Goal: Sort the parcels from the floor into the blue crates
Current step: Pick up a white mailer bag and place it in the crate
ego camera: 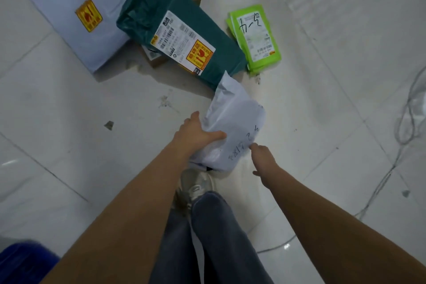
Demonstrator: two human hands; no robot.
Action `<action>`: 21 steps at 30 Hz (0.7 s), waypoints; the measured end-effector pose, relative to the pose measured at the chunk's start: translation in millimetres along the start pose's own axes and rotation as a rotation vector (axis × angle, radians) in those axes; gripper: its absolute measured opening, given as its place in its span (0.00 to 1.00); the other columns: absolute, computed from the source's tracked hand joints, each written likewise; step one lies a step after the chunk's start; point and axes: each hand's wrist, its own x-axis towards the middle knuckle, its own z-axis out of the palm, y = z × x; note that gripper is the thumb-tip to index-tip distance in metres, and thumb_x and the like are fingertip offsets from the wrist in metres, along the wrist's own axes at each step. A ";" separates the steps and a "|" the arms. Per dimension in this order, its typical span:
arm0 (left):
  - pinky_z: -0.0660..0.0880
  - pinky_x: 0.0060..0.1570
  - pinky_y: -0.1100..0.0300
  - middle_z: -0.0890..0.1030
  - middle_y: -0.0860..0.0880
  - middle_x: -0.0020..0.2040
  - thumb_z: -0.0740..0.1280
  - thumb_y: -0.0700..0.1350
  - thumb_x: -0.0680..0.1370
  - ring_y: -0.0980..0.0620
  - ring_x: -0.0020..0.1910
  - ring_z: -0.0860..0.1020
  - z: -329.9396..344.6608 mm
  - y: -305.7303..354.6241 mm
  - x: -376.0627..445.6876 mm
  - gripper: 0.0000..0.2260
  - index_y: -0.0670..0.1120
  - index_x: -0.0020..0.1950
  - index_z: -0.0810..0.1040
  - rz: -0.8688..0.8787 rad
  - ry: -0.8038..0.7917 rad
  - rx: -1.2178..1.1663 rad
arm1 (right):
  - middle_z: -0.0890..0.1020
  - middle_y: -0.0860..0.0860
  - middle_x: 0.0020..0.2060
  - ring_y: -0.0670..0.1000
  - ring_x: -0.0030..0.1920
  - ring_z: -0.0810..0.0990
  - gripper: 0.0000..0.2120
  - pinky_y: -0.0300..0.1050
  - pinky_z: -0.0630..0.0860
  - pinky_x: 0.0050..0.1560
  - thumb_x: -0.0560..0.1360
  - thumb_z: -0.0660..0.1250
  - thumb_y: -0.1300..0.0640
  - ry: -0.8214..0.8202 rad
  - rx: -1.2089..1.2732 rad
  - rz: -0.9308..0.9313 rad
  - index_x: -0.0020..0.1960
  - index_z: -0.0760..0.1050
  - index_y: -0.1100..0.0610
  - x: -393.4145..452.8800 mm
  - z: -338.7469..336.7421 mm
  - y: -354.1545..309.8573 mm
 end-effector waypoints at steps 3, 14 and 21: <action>0.69 0.58 0.52 0.65 0.46 0.72 0.74 0.58 0.67 0.44 0.66 0.69 3.6 -4.3 16.2 0.45 0.49 0.76 0.54 -0.010 -0.036 -0.132 | 0.71 0.58 0.67 0.58 0.63 0.72 0.23 0.54 0.69 0.62 0.80 0.52 0.48 -0.076 0.130 0.007 0.70 0.65 0.58 15.8 5.2 -8.2; 0.68 0.55 0.58 0.68 0.48 0.70 0.74 0.44 0.70 0.50 0.62 0.71 10.1 -14.7 -25.2 0.39 0.51 0.76 0.57 0.148 -0.089 -0.224 | 0.74 0.54 0.65 0.59 0.59 0.76 0.23 0.56 0.75 0.55 0.78 0.50 0.38 -0.163 0.485 0.039 0.64 0.69 0.51 -11.0 -9.0 -3.5; 0.68 0.64 0.58 0.72 0.48 0.69 0.67 0.44 0.63 0.50 0.66 0.71 -25.4 -19.0 -98.7 0.40 0.50 0.75 0.61 0.360 0.108 -0.037 | 0.77 0.63 0.59 0.70 0.54 0.79 0.35 0.66 0.78 0.49 0.68 0.58 0.27 -0.517 0.521 0.245 0.60 0.73 0.55 -68.9 -46.1 -15.9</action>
